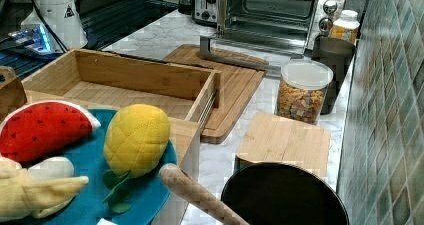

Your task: Close the drawer.

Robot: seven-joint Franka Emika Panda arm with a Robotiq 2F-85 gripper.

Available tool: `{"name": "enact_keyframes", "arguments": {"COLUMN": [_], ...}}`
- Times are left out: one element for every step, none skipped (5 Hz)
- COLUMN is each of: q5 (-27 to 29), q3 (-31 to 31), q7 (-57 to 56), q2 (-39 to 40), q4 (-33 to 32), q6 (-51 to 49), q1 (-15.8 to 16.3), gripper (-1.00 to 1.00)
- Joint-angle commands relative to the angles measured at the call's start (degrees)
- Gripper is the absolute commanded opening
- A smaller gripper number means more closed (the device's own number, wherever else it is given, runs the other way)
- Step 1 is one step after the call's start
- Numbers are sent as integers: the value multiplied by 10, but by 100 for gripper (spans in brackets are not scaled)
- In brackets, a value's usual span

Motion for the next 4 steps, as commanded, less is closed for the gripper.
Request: {"name": "enact_keyframes", "arguments": {"q5": [30, 13, -9, -24], "q3": [21, 20, 20, 15], "q7": [-242, -275, -292, -292], "q2": [-78, -68, -62, -53], "q4": [-192, -196, -216, -241], "q6": [188, 174, 195, 238], "q1": [12, 19, 23, 26], "gripper": [-100, -100, -100, -100]}}
